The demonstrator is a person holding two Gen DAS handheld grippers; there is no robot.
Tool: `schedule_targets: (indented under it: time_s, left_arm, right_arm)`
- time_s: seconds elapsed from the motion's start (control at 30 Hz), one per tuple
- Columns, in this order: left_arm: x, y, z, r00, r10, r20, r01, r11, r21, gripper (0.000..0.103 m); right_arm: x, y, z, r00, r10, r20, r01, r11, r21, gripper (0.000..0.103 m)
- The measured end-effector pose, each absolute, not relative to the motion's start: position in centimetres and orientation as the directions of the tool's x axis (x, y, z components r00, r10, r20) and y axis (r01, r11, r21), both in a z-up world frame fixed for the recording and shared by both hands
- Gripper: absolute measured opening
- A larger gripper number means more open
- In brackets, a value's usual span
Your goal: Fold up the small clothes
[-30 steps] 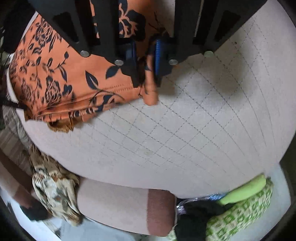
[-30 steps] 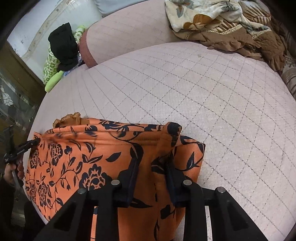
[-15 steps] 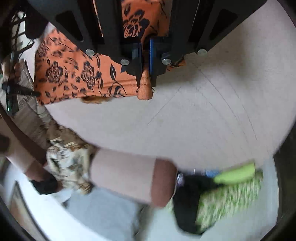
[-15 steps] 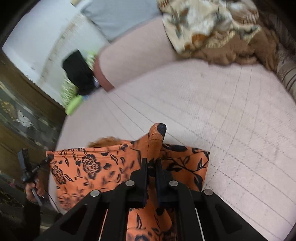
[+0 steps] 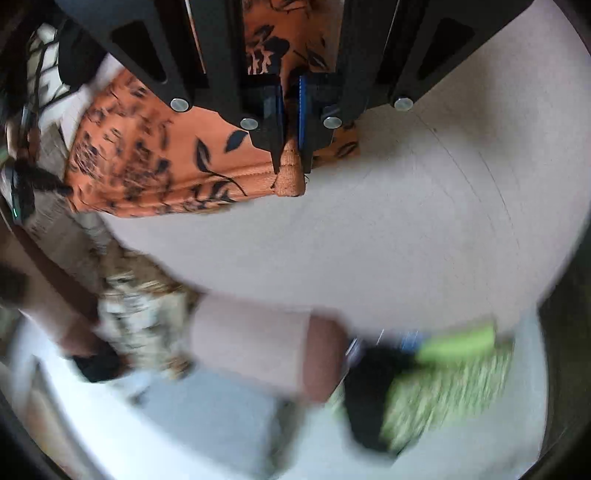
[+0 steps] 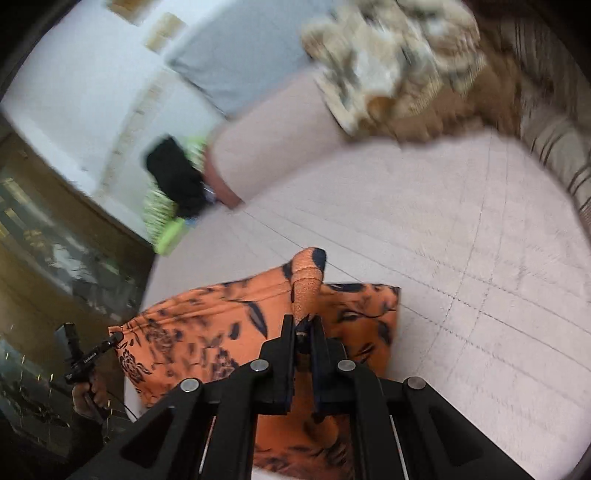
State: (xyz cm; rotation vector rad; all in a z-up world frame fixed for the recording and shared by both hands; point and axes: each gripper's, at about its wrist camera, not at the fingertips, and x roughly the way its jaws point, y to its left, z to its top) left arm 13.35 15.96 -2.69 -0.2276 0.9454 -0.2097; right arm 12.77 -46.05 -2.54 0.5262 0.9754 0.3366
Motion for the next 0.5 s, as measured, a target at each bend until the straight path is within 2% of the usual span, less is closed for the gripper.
schedule_targets:
  time_s: [0.1,0.13,0.2,0.27,0.33,0.4,0.5]
  left_arm:
    - [18.6,16.3,-11.2,0.4,-0.158,-0.903,-0.028,0.983,-0.184,0.008]
    - [19.2,16.1,-12.7,0.381,-0.144,-0.913,-0.021,0.986,-0.164,0.011]
    - [19.1,15.8,-11.3,0.454,-0.127,-0.882,-0.024,0.988,-0.155,0.014]
    - [18.9,15.6,-9.7,0.471,-0.125,-0.873,-0.015,0.989,-0.149,0.025]
    - [18.2,15.4,-7.8,0.515,-0.085,-0.853,-0.006,0.995,-0.102,0.029]
    - [16.5,15.1,-5.8,0.565,-0.08,-0.821,0.002,0.995,-0.096,0.031]
    - [13.0,14.0,-3.2,0.618,-0.116,-0.777,0.036,0.992,-0.12,0.037]
  right_arm:
    - [16.8,-46.2,-10.2,0.41,0.447,-0.795,0.088,0.848,0.522,0.011]
    - [17.3,-46.2,-12.0,0.381,0.438,-0.814,0.119,0.85,0.513,0.011]
    - [16.8,-46.5,-12.9,0.419,0.443,-0.793,0.147,0.829,0.54,0.012]
    - [16.0,-46.5,-12.0,0.441,0.441,-0.782,0.134,0.829,0.543,0.016]
    - [15.4,-46.4,-10.5,0.45,0.393,-0.802,0.116,0.865,0.489,0.018]
    - [14.2,-46.1,-7.9,0.499,0.352,-0.792,0.085,0.889,0.449,0.018]
    - [11.9,-44.6,-4.0,0.554,0.394,-0.733,0.005,0.879,0.477,0.019]
